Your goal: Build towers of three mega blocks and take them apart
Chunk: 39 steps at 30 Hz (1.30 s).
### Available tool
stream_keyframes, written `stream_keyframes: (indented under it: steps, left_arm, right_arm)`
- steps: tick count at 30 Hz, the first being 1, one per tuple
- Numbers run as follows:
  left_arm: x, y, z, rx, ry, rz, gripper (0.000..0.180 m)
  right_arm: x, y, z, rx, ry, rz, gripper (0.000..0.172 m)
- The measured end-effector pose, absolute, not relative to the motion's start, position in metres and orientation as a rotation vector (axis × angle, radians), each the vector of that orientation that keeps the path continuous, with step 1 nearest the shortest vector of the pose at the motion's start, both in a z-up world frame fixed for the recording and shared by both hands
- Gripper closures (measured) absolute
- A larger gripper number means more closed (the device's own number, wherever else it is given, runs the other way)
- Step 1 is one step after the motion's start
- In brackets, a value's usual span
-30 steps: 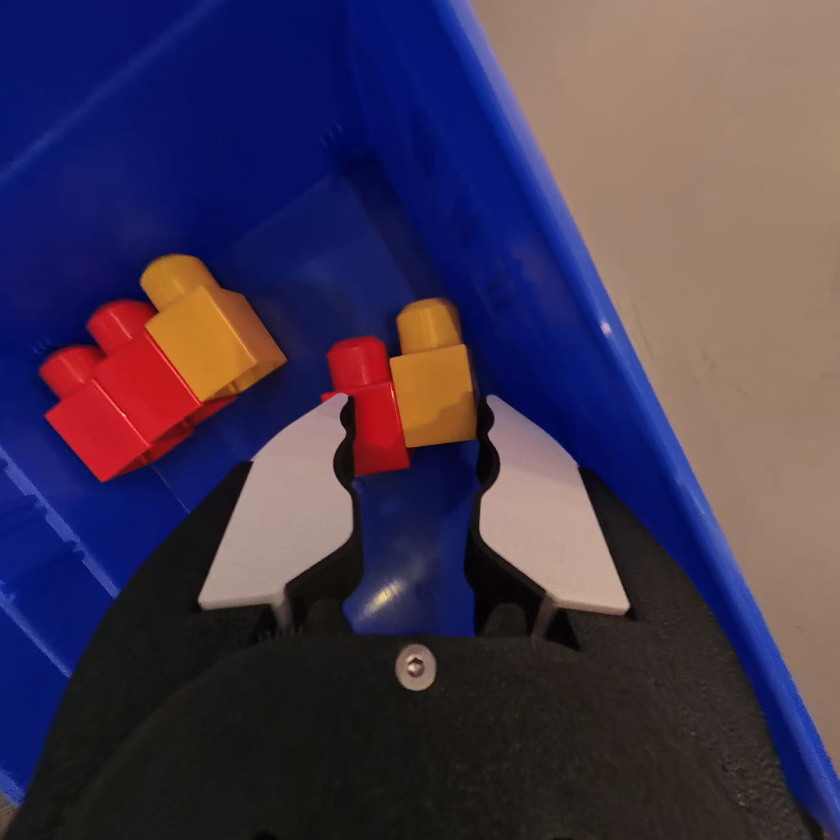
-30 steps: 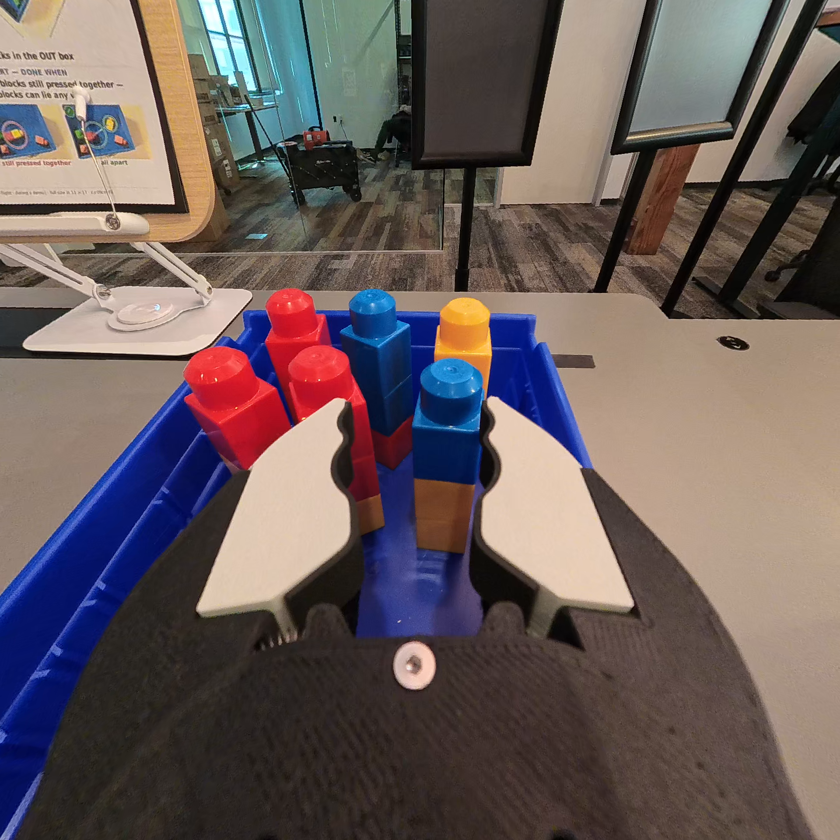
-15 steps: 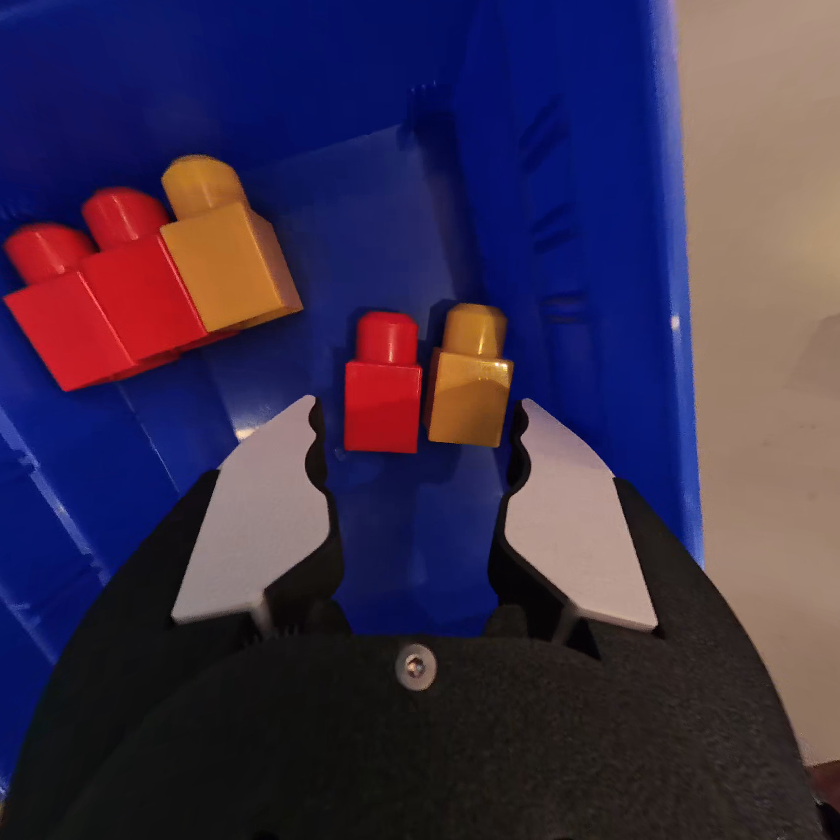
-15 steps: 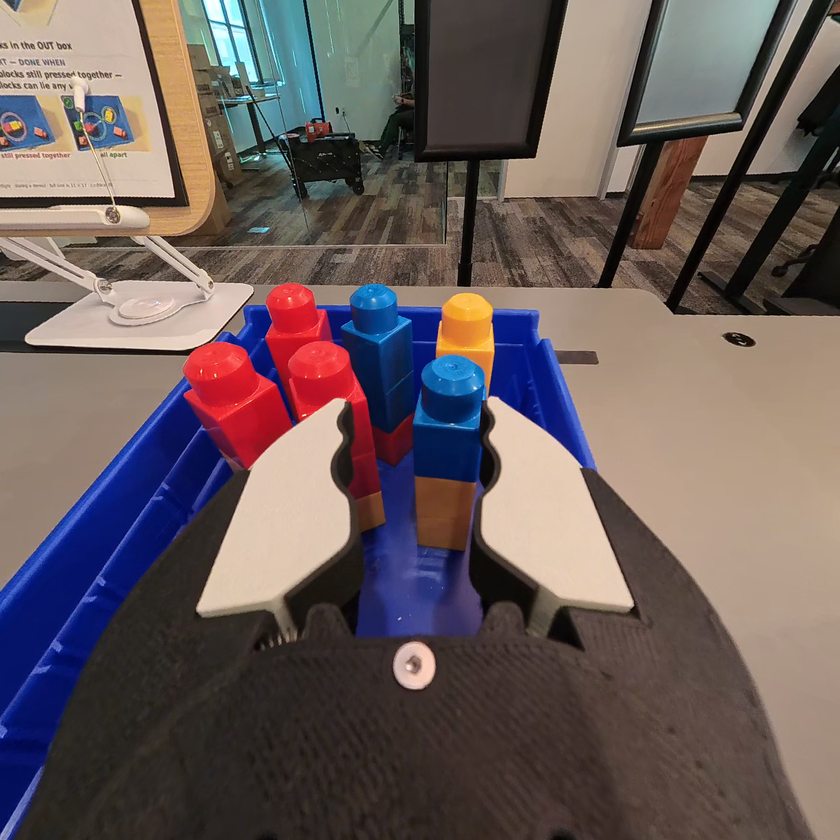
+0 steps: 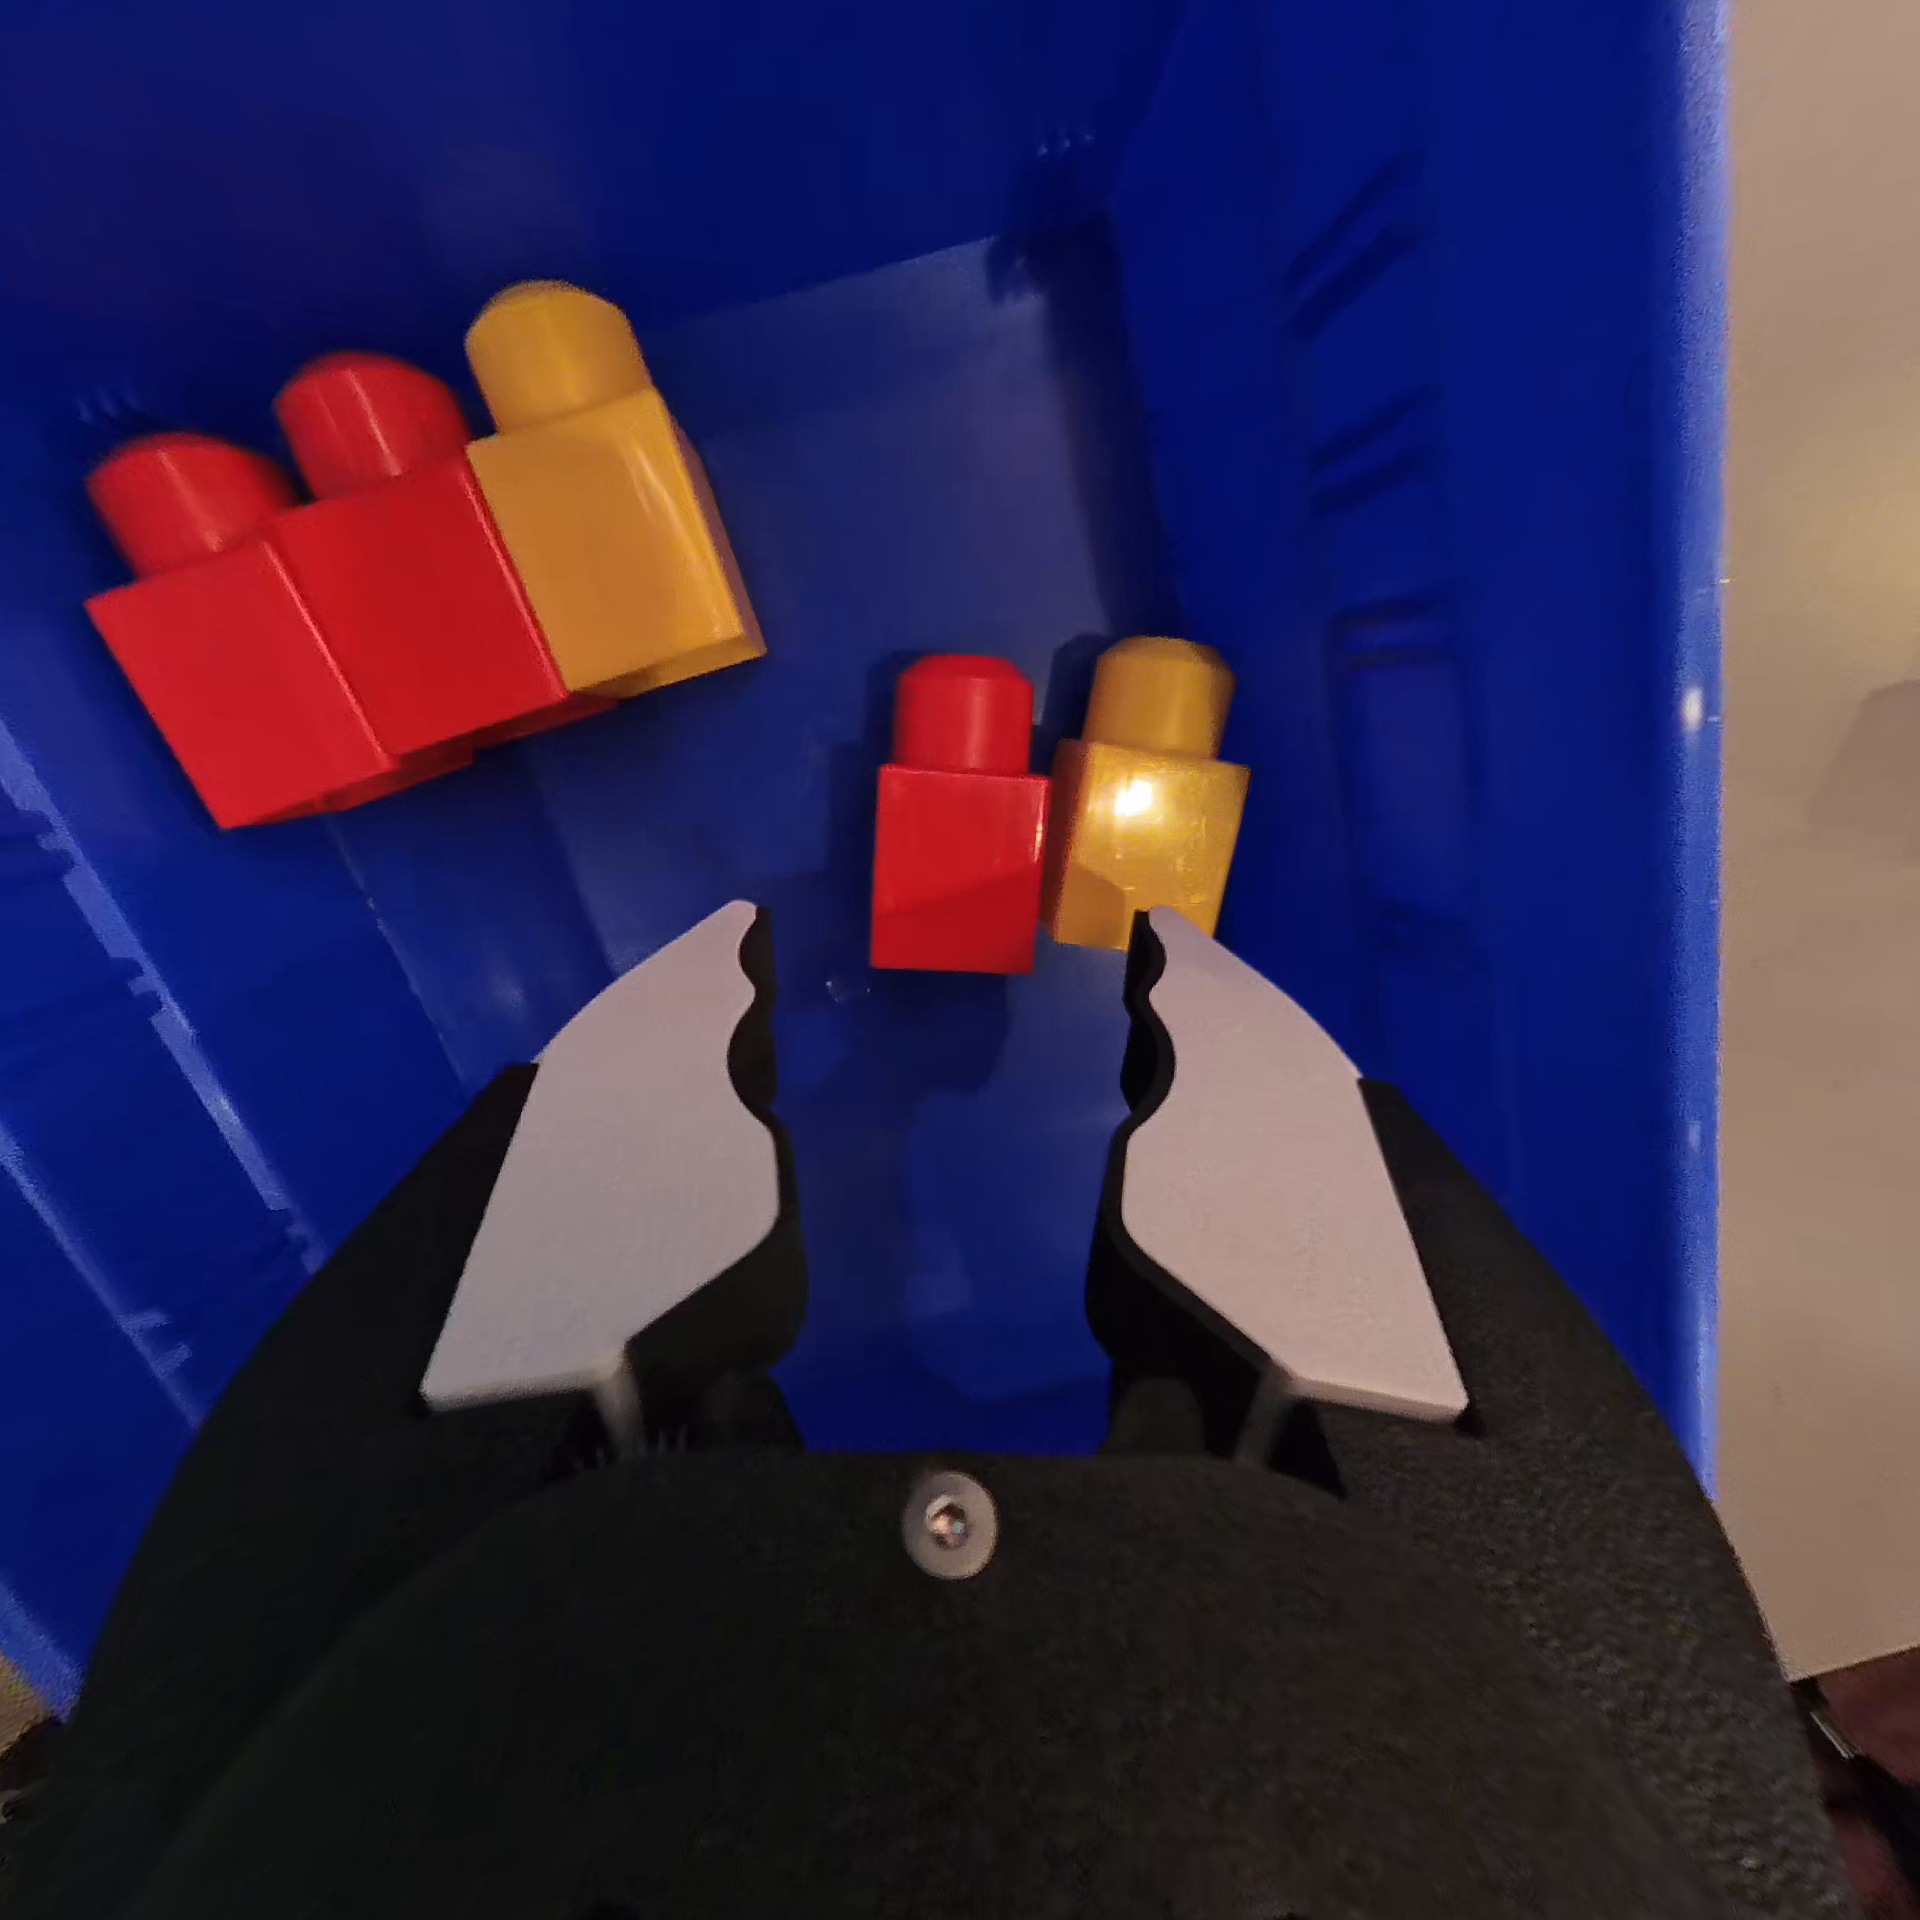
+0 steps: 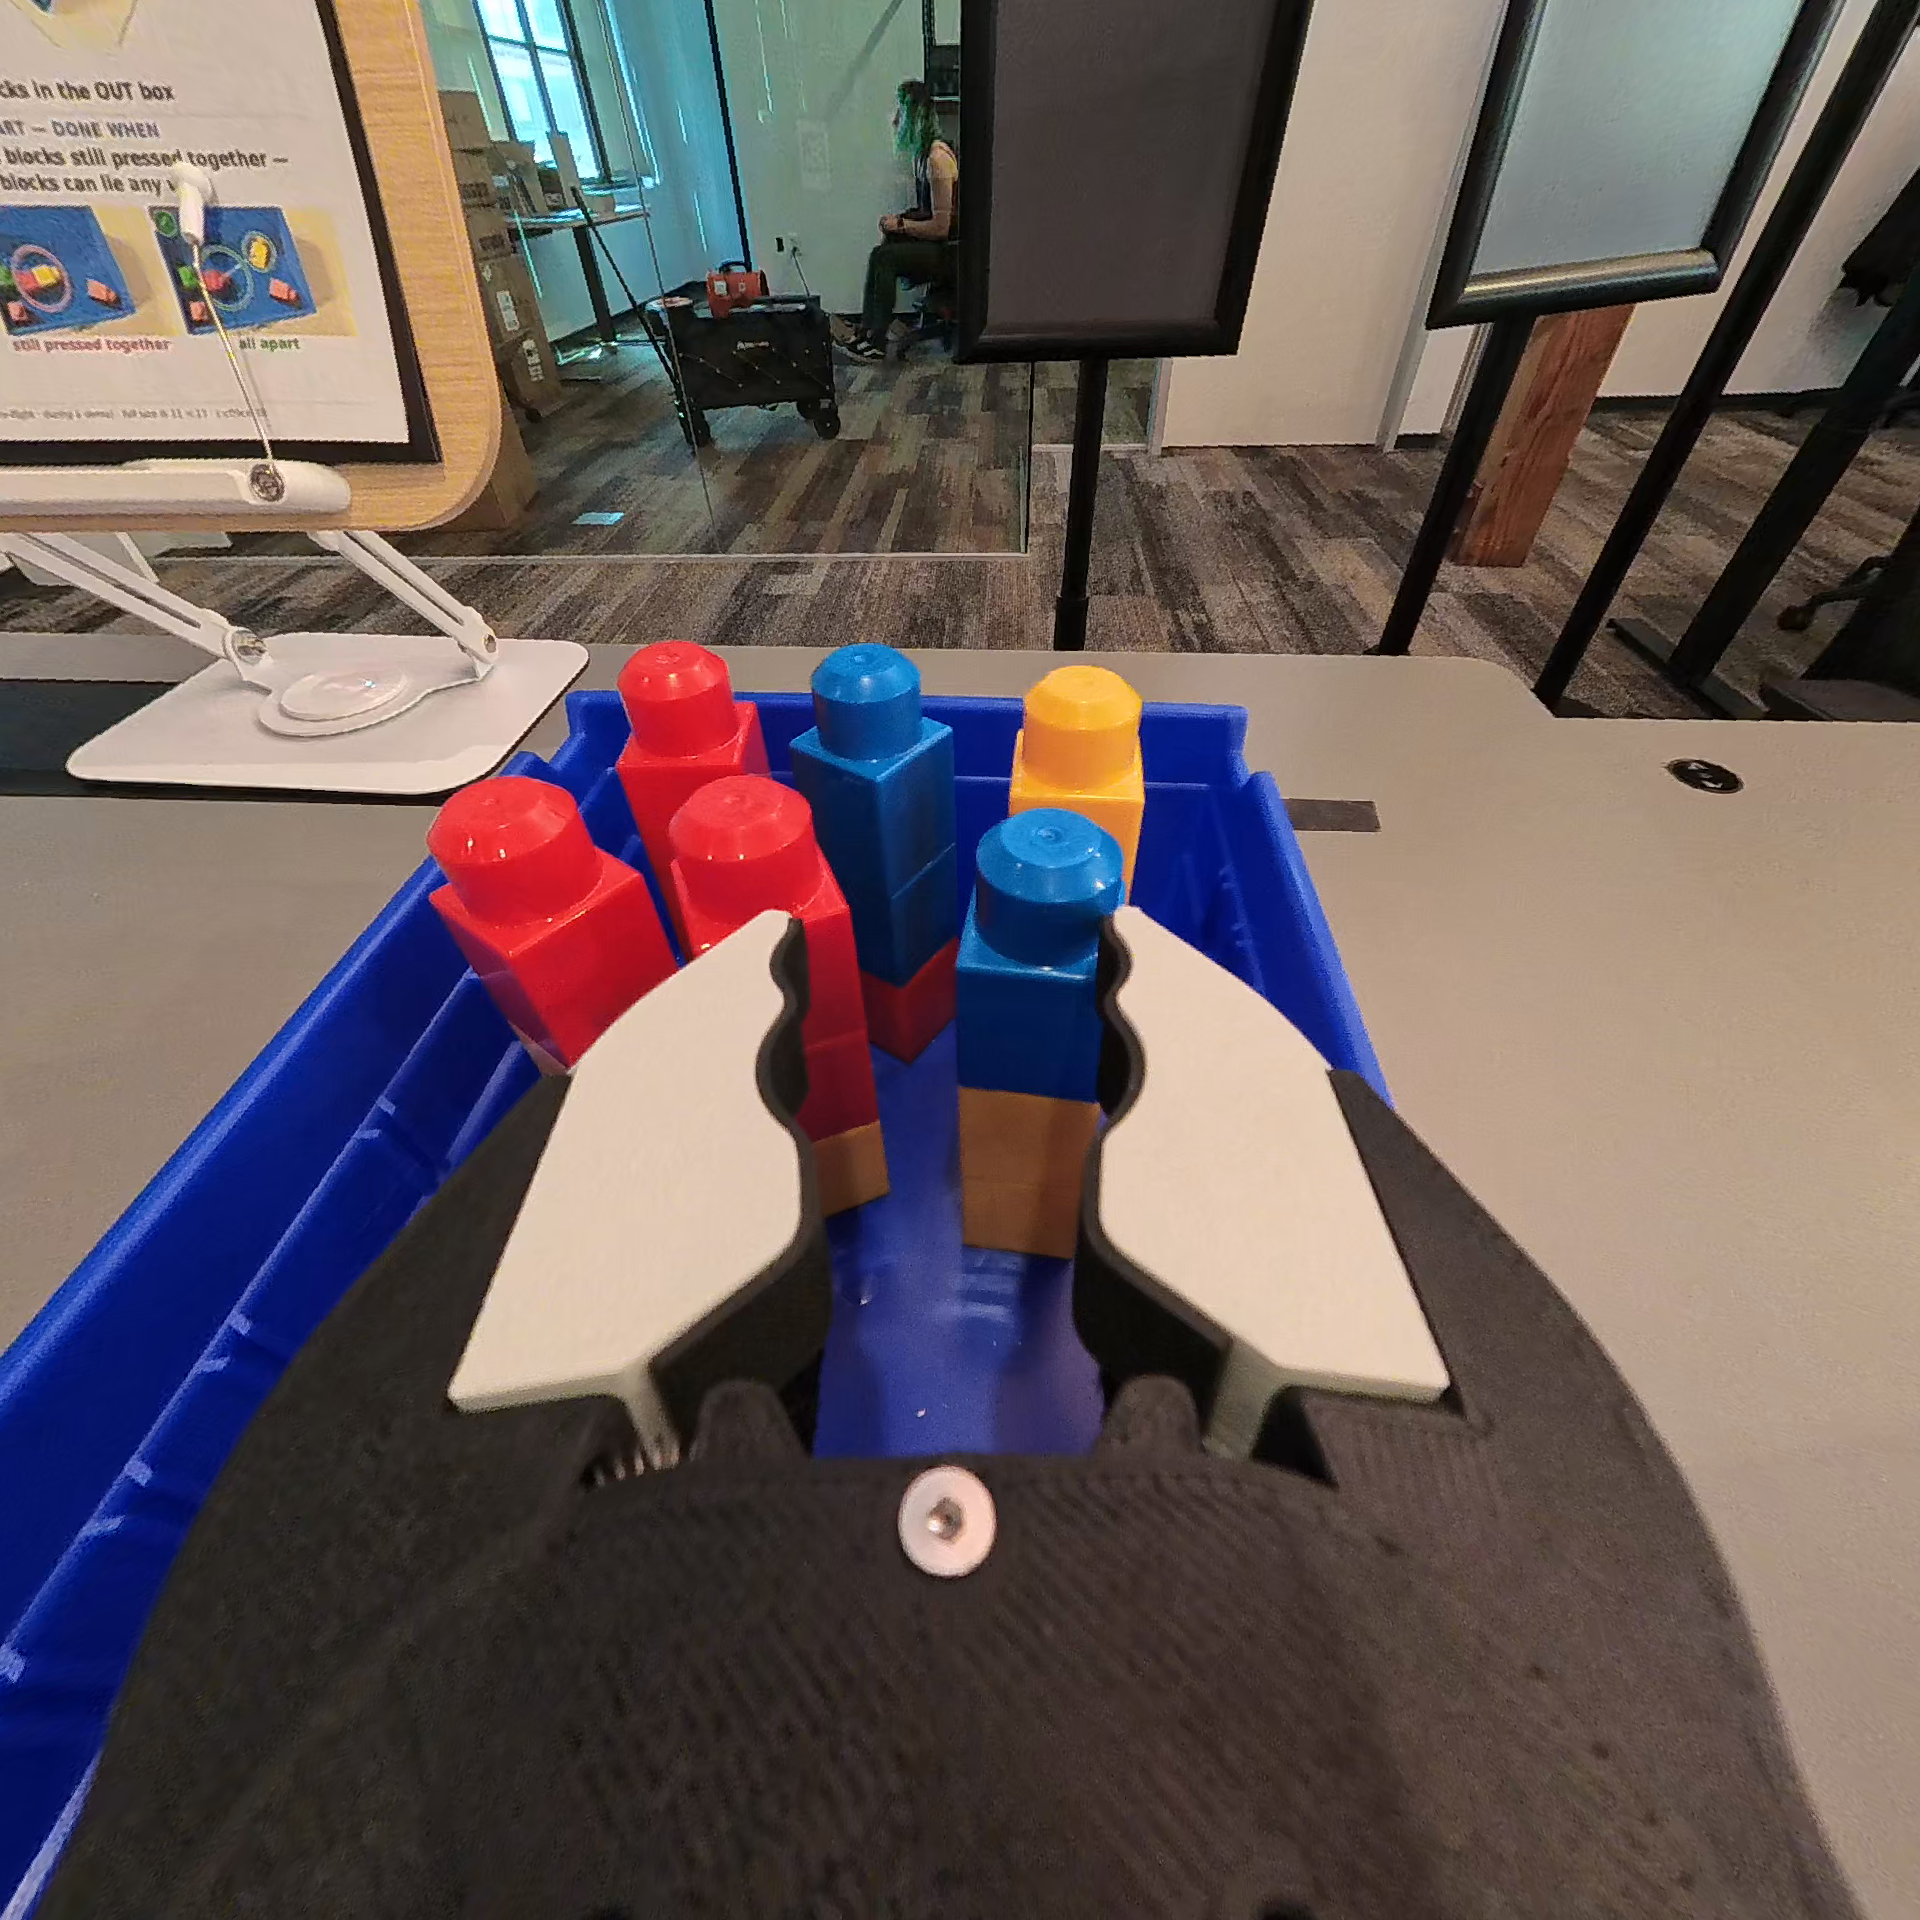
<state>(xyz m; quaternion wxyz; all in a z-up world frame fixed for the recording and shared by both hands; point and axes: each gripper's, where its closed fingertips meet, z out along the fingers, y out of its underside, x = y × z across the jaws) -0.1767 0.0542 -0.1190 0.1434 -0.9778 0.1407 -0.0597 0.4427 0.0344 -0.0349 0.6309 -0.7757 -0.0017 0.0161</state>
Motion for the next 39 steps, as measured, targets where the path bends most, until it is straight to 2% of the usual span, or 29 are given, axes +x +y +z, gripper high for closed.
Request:
stream_keyframes:
  steps: [5,21,32,35,39]
  left_arm:
    - [-0.178,0.054,-0.126,-2.838,0.404,-0.236,0.129]
    - [-0.177,0.058,-0.127,-2.812,0.439,-0.266,0.147]
    - [-0.18,0.058,-0.141,-2.851,0.542,-0.154,0.143]
    - [-0.188,0.054,-0.122,-2.836,0.488,-0.119,0.144]
    - [-0.168,0.047,-0.051,-2.631,0.429,-0.202,0.144]
  right_arm:
    - [0.442,0.035,-0.036,-1.778,-0.01,0.034,0.117]
    - [0.442,0.033,-0.033,-1.769,-0.008,0.036,0.117]
    - [0.442,0.033,-0.032,-1.769,-0.011,0.033,0.117]
    - [0.442,0.033,-0.032,-1.769,-0.011,0.032,0.117]
    - [0.442,0.033,-0.032,-1.769,-0.01,0.031,0.117]
